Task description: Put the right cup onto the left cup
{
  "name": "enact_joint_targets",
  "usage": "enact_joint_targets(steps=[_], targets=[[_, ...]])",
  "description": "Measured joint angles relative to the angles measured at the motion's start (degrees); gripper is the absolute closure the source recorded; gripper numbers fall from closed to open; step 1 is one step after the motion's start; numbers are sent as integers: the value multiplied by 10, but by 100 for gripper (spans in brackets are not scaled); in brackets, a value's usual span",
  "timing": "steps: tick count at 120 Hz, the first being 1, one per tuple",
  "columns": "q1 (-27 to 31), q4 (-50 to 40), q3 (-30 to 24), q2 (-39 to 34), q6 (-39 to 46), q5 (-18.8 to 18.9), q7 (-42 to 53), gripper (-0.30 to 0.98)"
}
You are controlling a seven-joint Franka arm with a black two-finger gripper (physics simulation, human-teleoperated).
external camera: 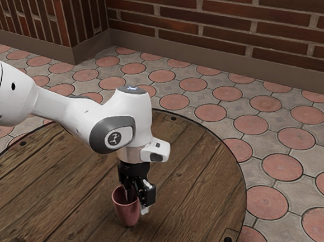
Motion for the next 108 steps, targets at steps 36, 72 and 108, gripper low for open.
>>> enact_joint_targets(steps=[36,72,108], targets=[[0,-5,3,0,2,4,-1,57],[0,-8,3,1,4,8,-4,74],[1,-23,3,-40,-1,33,-13,78]])
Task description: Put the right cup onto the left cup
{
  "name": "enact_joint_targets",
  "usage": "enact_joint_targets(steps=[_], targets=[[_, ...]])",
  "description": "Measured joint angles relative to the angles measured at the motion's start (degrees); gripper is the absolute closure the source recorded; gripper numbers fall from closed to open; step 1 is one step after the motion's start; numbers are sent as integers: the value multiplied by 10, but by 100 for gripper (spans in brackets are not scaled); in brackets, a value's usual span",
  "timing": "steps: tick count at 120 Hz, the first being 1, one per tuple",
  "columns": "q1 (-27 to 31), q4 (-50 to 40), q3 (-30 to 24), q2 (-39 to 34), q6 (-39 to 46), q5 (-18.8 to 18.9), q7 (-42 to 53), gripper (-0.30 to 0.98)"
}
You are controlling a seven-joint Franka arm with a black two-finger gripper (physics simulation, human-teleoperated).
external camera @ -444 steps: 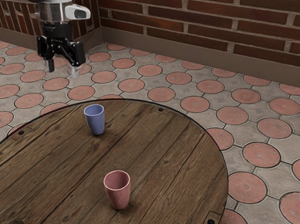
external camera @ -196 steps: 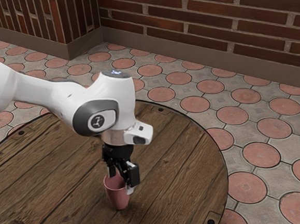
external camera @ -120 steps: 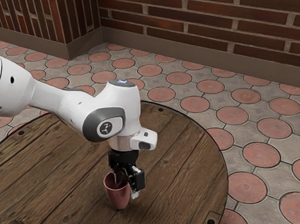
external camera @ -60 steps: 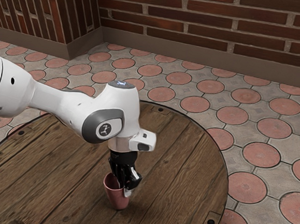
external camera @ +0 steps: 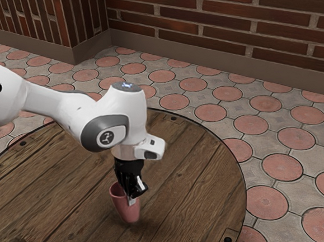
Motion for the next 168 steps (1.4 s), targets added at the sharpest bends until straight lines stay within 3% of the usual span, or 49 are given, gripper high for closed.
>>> enact_joint_targets(steps=[19,69,111,168], targets=[[-6,-2,8,-39,-16,6,-3,78],[12,98,112,-54,-114,40,-4,79],[31,243,203,19,-175,65,20,79],[29,435,258,154,-214,65,77,79]])
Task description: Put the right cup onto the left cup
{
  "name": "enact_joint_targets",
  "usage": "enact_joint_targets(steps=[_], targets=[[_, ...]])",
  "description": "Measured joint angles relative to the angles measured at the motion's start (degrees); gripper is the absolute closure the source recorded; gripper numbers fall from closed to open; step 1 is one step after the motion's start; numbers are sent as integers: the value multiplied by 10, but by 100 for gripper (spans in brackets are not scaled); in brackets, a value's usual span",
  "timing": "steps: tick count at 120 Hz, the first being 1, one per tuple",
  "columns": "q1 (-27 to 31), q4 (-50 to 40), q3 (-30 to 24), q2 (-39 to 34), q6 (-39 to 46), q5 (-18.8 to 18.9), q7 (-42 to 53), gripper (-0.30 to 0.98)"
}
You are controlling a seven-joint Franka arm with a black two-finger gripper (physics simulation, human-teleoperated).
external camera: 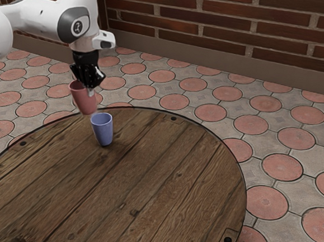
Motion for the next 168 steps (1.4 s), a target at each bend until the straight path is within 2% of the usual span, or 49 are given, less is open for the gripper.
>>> enact_joint_targets(steps=[31,125,168], targets=[[1,94,11,65,-23,-3,32,79],[2,204,10,173,-66,-6,84,79],[2,215,8,197,-74,-7,94,79]])
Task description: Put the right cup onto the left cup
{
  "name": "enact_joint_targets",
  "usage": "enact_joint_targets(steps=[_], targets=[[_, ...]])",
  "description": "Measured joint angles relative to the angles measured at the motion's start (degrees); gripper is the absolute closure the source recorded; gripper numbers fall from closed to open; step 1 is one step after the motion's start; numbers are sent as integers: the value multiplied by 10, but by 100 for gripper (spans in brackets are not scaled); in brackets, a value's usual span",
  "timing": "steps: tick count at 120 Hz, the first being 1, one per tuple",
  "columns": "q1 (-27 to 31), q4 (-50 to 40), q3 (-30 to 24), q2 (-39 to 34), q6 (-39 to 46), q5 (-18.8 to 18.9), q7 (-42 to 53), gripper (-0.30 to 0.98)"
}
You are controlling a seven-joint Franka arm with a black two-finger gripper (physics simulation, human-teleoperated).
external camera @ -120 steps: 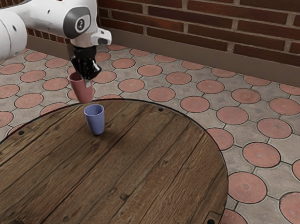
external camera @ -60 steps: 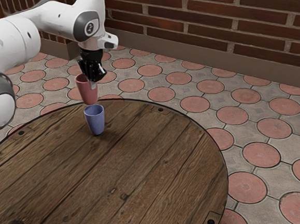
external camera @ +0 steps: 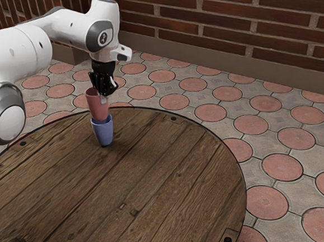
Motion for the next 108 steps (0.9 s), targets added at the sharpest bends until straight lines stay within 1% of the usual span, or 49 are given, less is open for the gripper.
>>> enact_joint_targets(steps=[58,65,79,87,96,108], targets=[[4,23,-2,41,-2,-2,7,78],[4,23,-1,41,-2,-9,7,70],[3,20,3,37,-4,-31,9,44],[3,16,7,27,-5,-37,9,32],[3,-2,8,-6,-6,-42,10,22],[2,-43,4,-75,-7,-44,10,14]])
